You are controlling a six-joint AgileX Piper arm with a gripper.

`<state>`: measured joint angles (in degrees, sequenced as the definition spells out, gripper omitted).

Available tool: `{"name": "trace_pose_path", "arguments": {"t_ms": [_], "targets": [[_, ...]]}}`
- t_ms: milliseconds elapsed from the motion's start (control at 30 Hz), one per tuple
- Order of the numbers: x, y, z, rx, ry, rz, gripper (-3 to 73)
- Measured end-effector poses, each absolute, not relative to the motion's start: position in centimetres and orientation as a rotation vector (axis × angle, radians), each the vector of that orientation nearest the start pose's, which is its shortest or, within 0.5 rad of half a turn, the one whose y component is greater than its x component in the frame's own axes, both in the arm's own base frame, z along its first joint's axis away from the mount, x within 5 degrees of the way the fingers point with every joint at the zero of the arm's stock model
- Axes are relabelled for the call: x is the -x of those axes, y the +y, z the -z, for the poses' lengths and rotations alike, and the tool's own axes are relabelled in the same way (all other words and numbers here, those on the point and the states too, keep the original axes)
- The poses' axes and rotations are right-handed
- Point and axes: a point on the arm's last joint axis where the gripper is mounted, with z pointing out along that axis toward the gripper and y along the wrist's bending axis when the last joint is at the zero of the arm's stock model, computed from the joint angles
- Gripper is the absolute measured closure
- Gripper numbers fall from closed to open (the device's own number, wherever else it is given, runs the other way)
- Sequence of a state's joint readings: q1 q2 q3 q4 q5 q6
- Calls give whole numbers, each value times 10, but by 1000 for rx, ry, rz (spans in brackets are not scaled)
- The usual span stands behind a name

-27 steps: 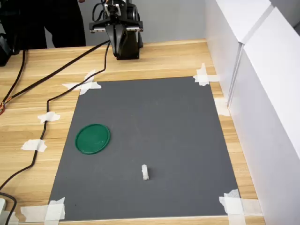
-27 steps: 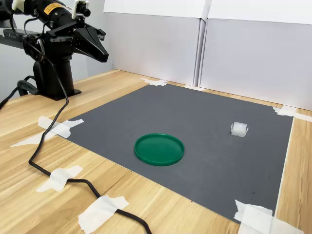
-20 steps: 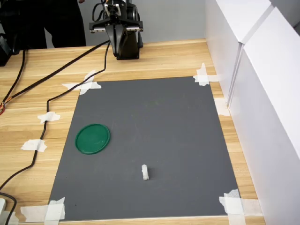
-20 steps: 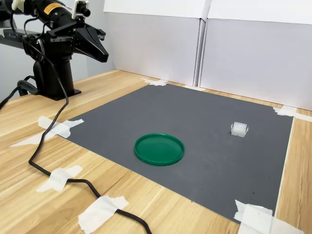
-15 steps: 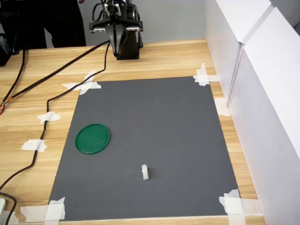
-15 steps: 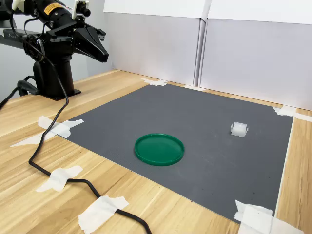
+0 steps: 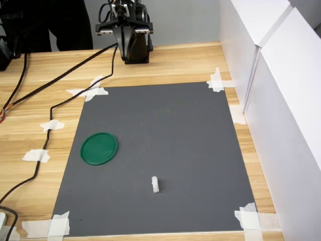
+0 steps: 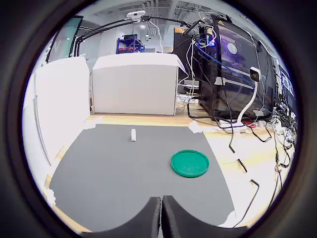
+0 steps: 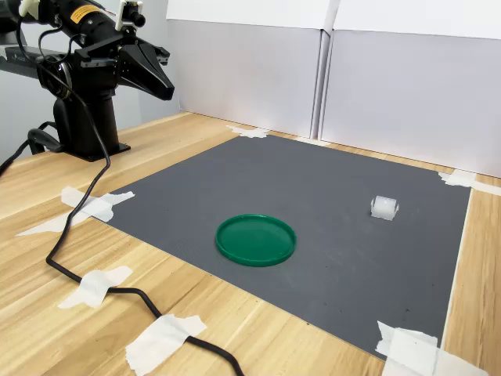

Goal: Grasp a white terminal and put it on the green lid.

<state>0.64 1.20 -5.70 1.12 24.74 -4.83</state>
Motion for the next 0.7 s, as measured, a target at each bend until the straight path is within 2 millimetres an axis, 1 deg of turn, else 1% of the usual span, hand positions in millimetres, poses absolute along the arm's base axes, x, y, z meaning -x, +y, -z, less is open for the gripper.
{"name": "trace_pose_path", "arguments": {"t_ms": [700], "targets": [[-51, 1, -207, 77, 1845, 31, 711]]}}
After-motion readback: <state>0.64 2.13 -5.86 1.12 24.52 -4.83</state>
